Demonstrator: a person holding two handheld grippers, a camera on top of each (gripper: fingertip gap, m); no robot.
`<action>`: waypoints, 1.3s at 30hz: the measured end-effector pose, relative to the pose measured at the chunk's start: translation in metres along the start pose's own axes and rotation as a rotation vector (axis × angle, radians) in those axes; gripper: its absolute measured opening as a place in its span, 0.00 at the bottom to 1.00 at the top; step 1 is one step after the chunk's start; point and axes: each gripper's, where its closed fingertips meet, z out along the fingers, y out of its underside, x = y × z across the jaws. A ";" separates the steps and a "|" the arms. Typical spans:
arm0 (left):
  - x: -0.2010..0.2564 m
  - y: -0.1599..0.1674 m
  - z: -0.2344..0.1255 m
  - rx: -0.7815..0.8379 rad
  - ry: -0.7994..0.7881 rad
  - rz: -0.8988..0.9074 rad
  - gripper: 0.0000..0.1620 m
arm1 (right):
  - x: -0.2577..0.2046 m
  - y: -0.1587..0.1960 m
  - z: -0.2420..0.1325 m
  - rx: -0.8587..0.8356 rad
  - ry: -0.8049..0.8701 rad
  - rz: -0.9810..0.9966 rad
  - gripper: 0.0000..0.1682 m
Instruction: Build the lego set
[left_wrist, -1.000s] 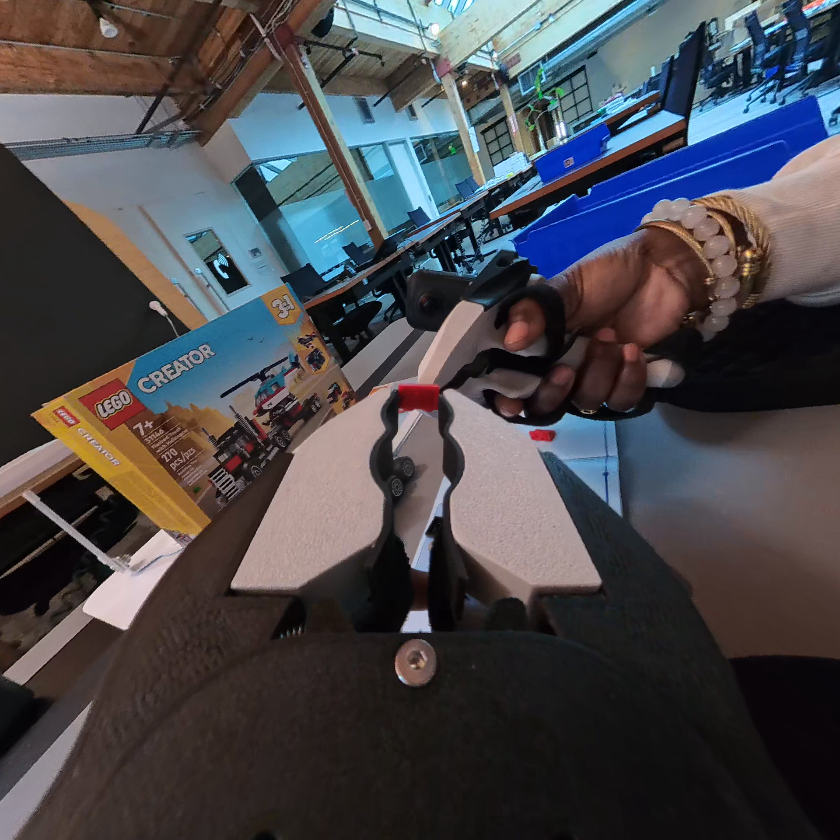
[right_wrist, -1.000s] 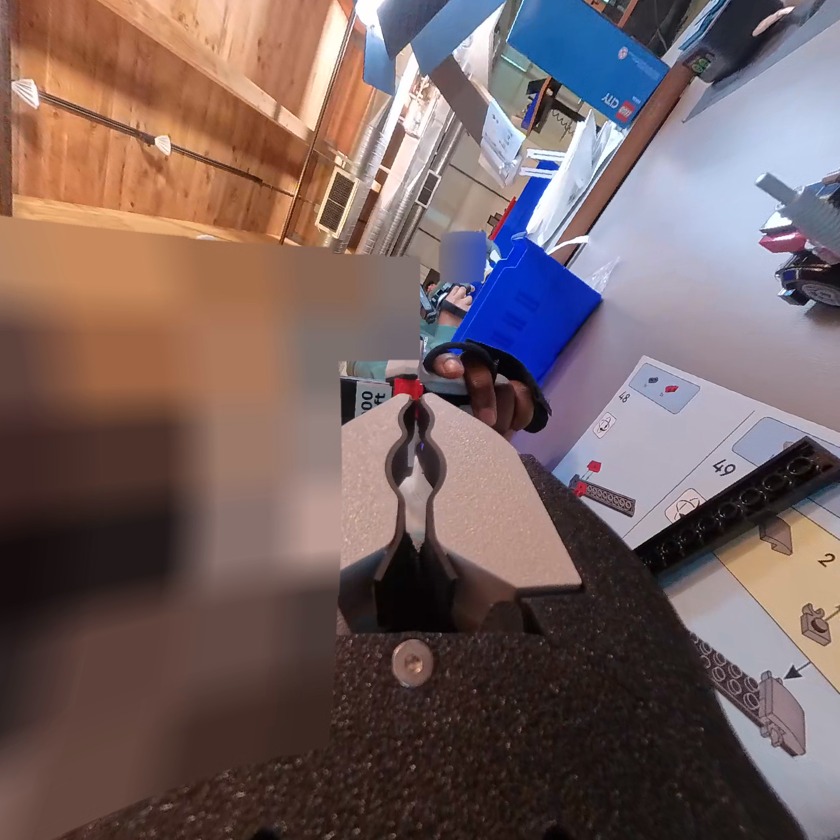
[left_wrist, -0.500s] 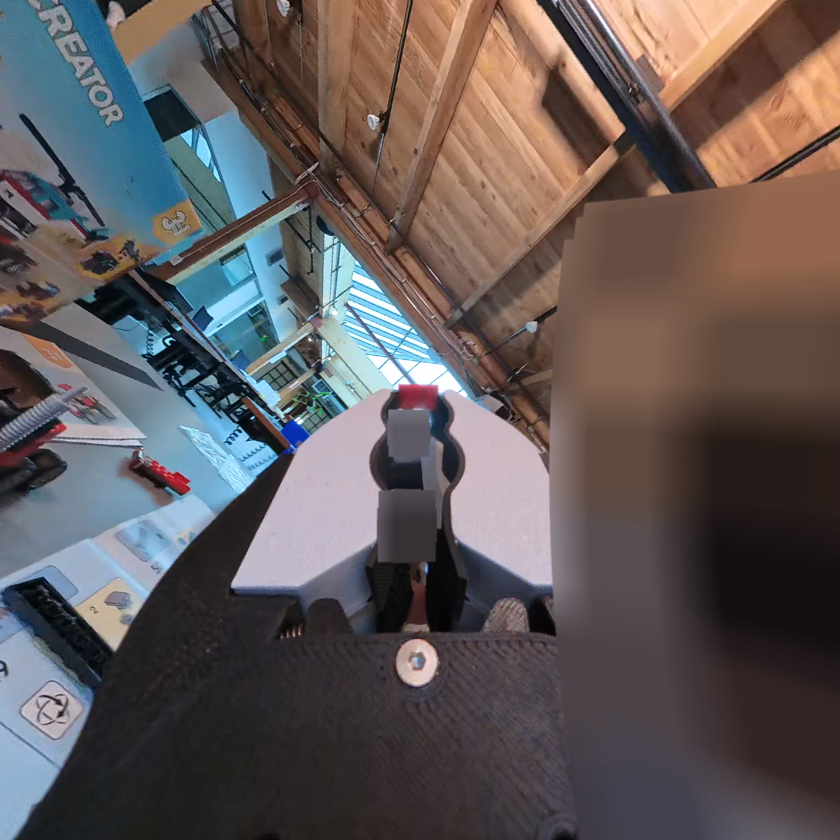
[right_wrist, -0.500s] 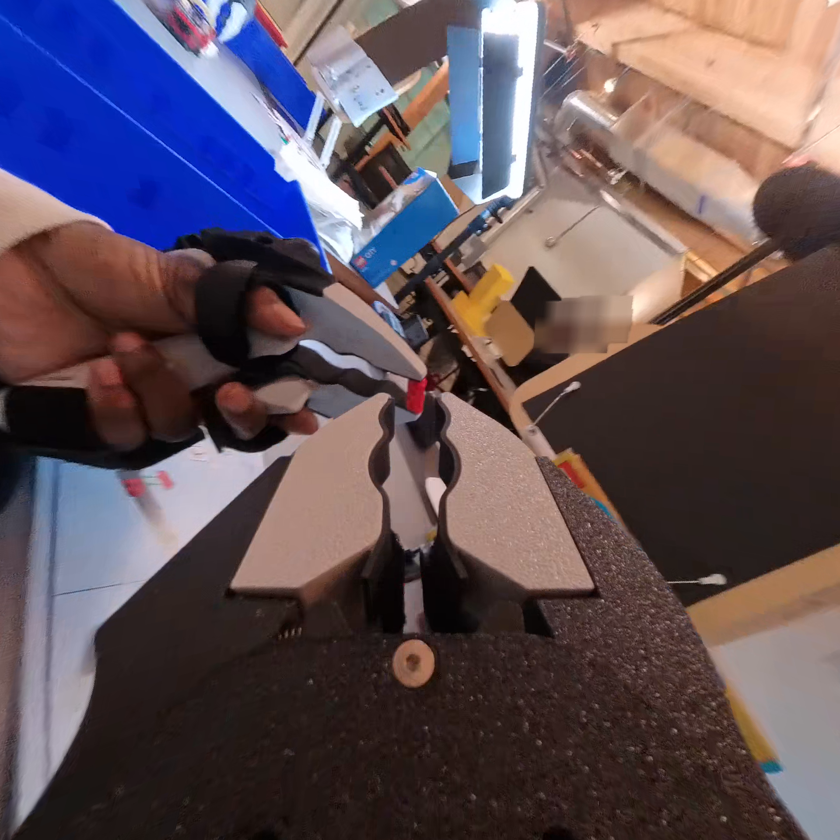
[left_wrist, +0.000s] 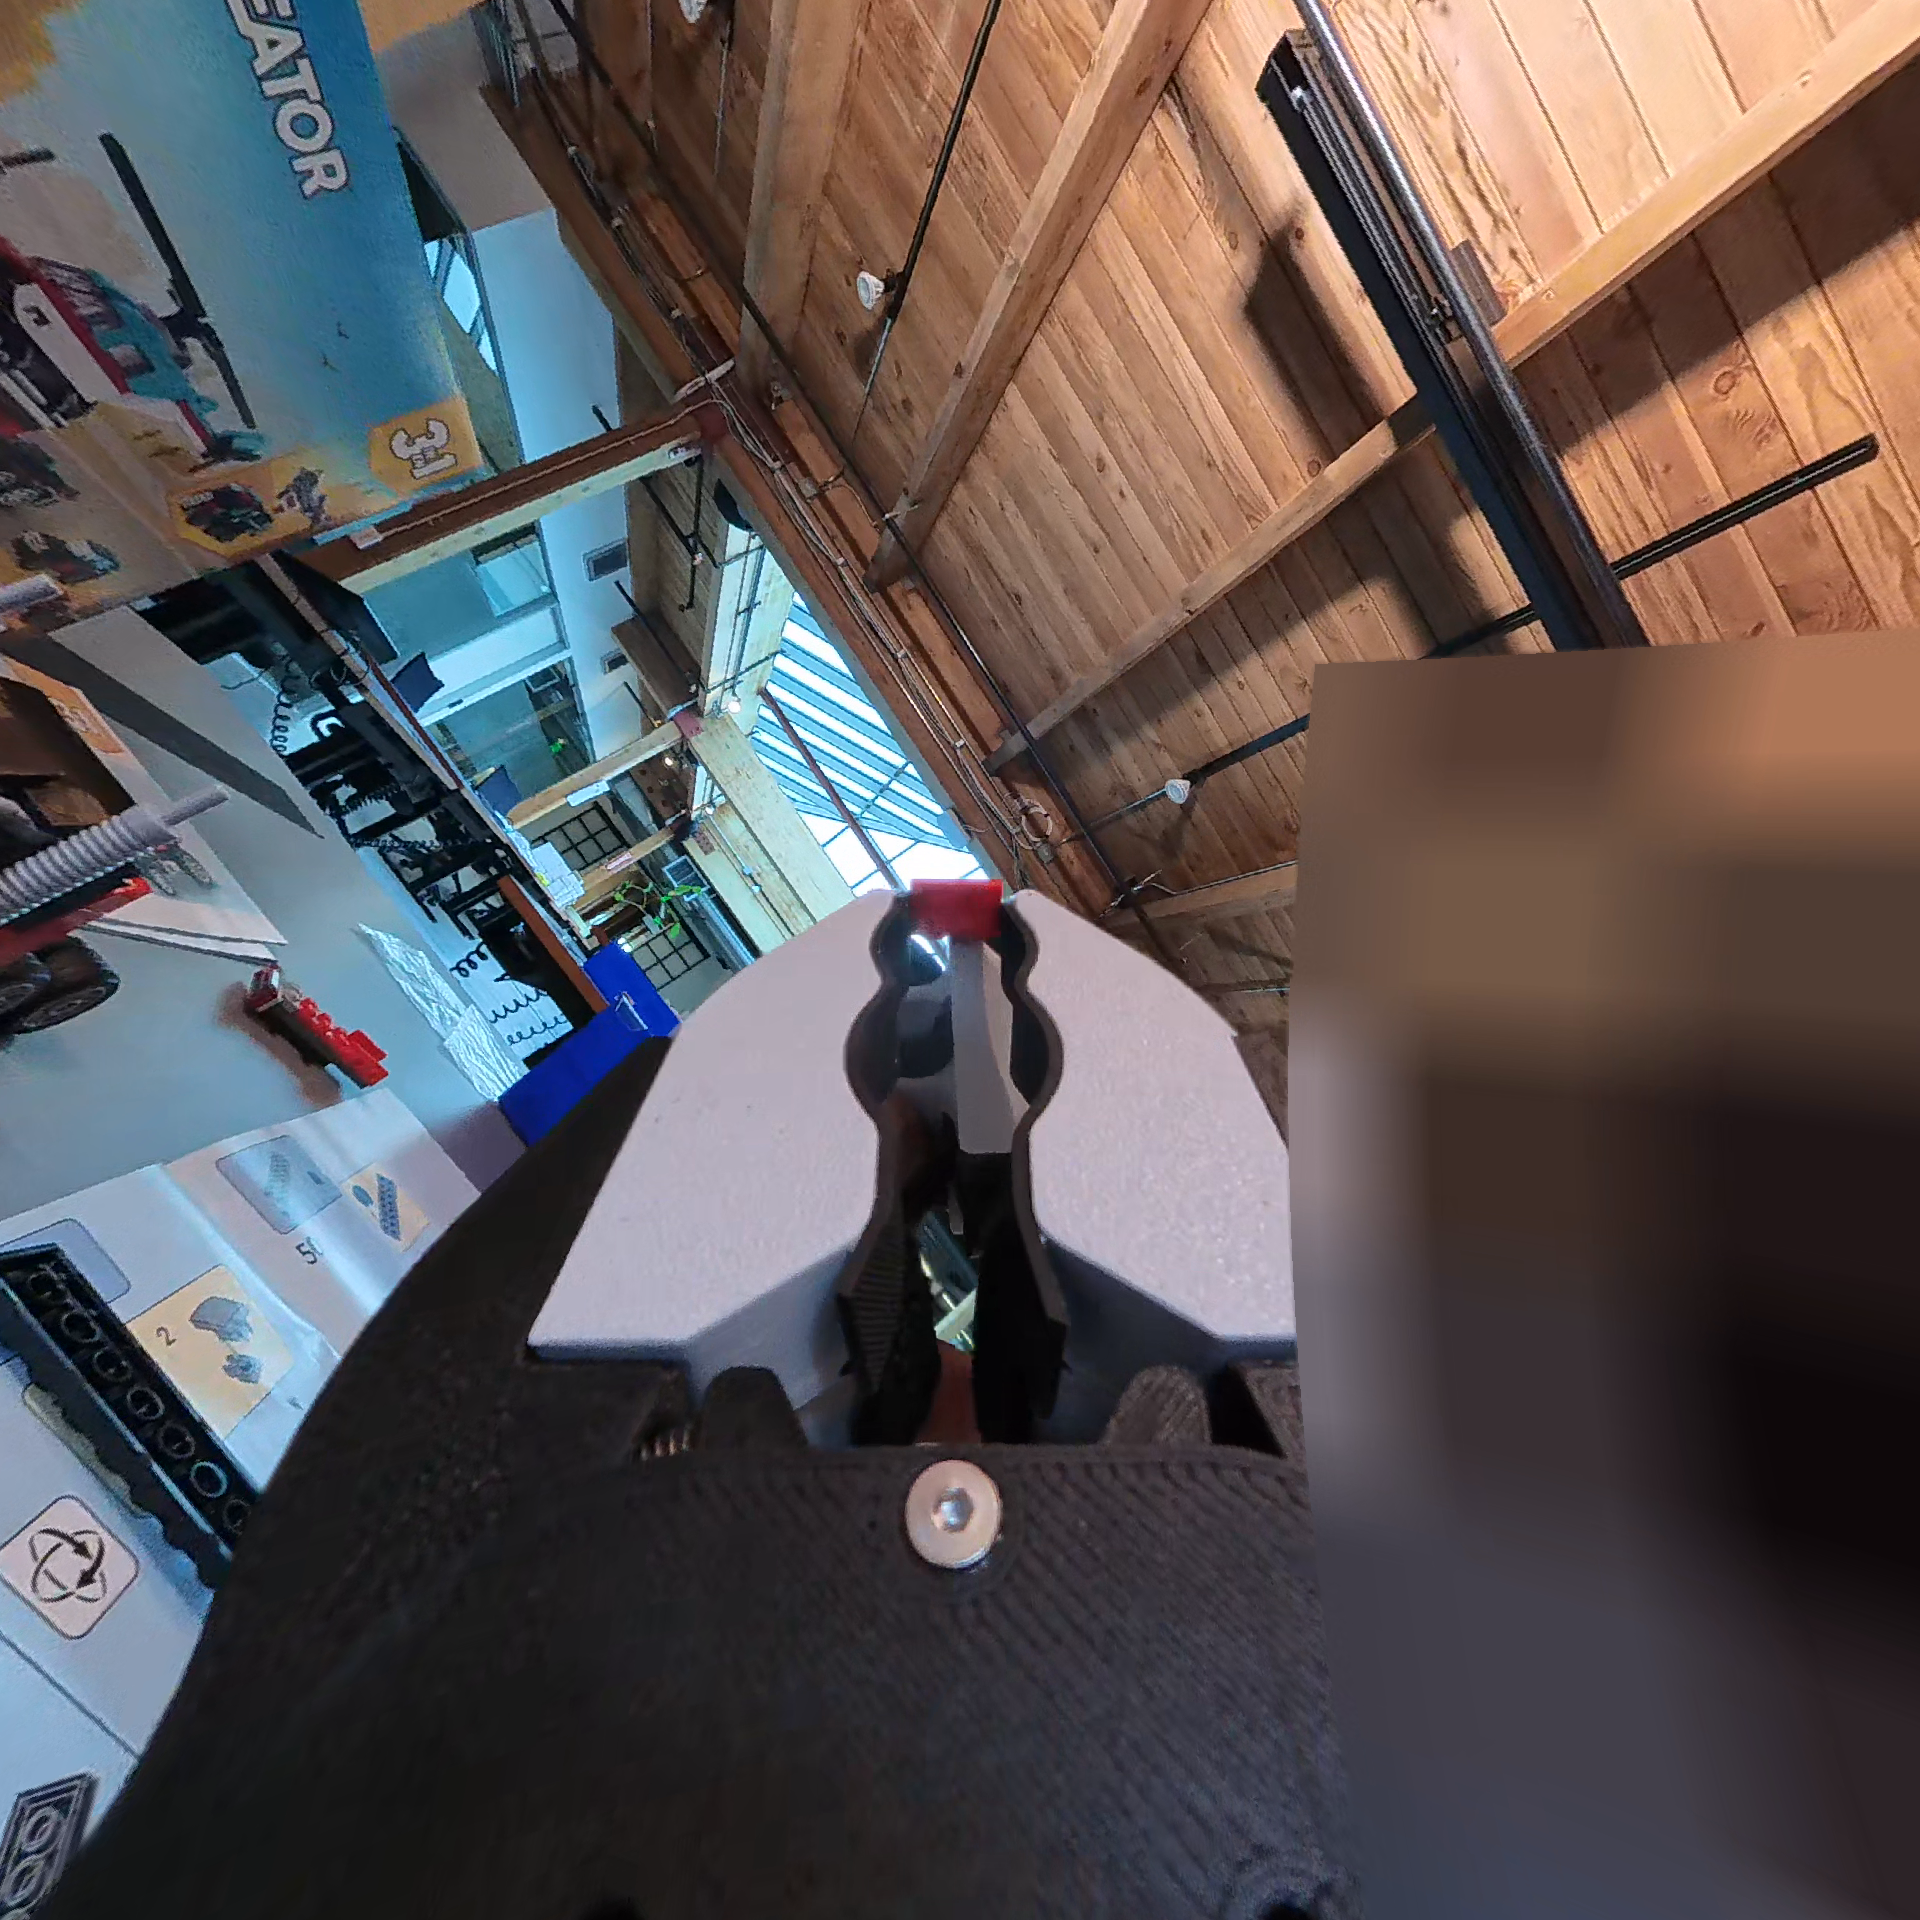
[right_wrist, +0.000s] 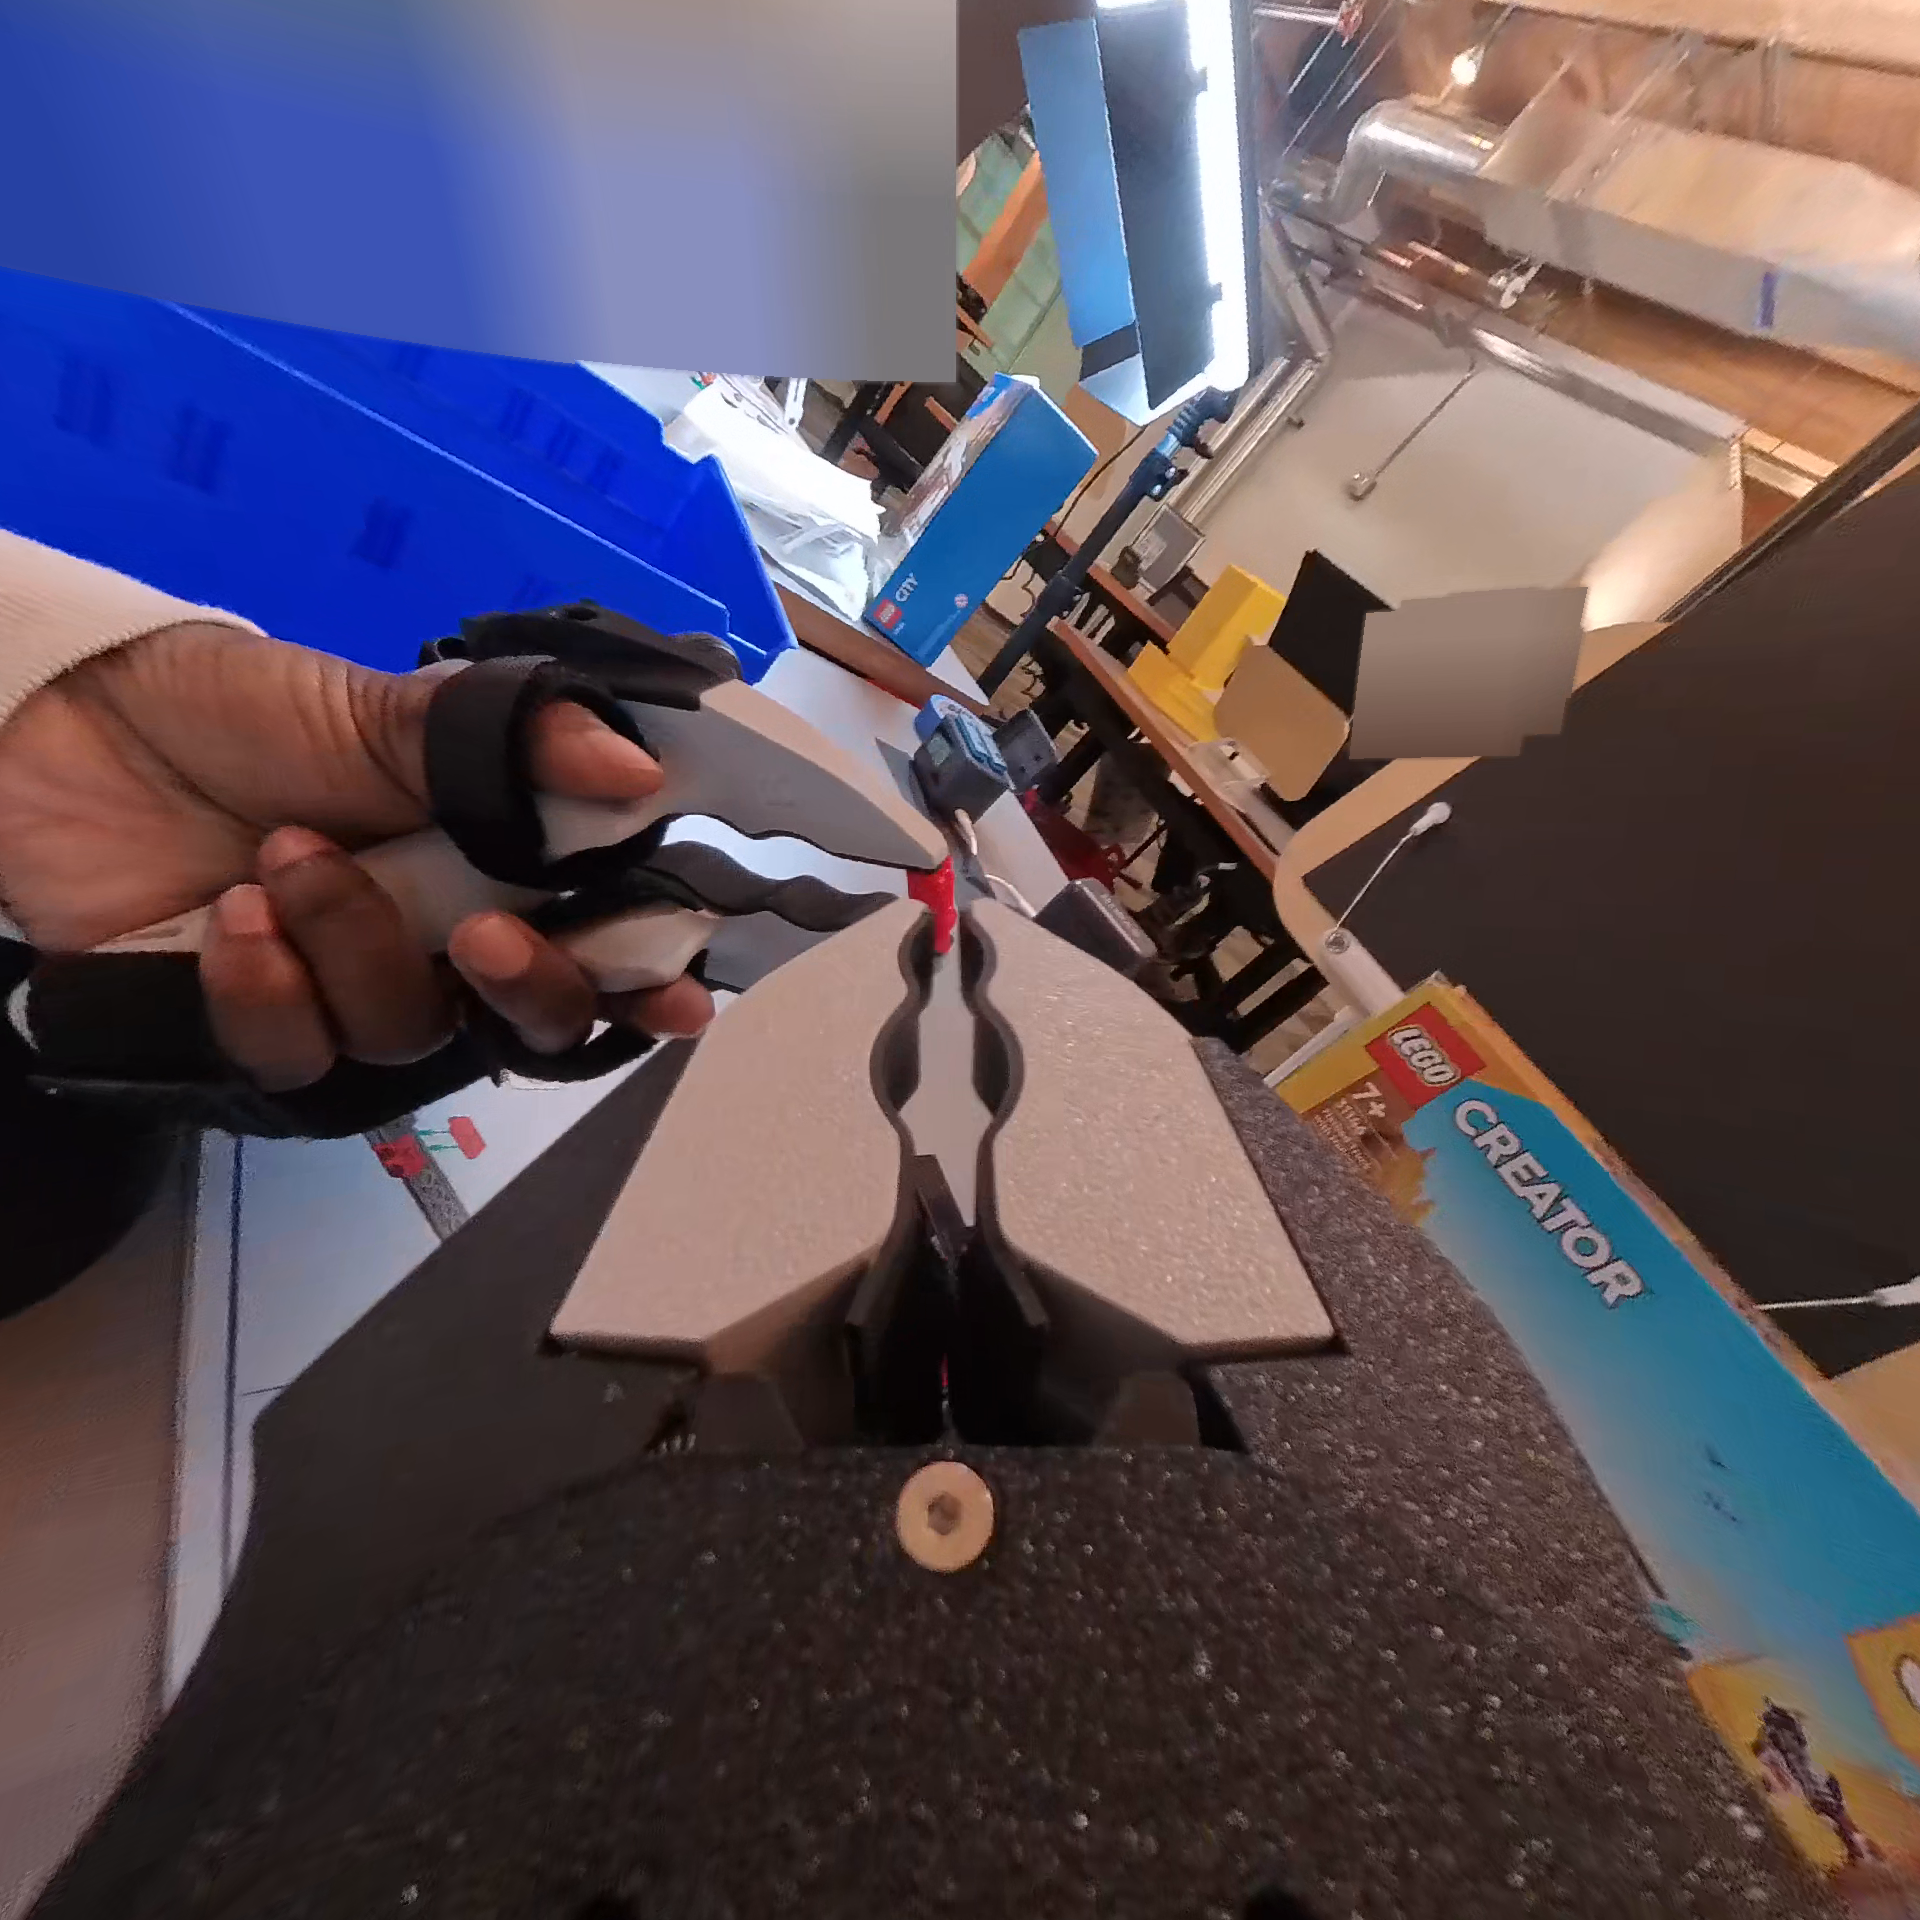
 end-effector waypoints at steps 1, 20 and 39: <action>-0.001 0.000 0.000 0.003 -0.005 0.003 0.10 | -0.001 -0.001 0.000 0.004 0.002 -0.020 0.06; -0.025 0.011 -0.019 -0.440 -0.221 1.167 0.27 | -0.001 0.023 -0.011 0.214 -0.646 1.701 0.04; -0.022 0.048 -0.020 -0.637 -0.069 1.403 0.10 | -0.039 0.015 -0.024 0.100 -0.932 1.831 0.04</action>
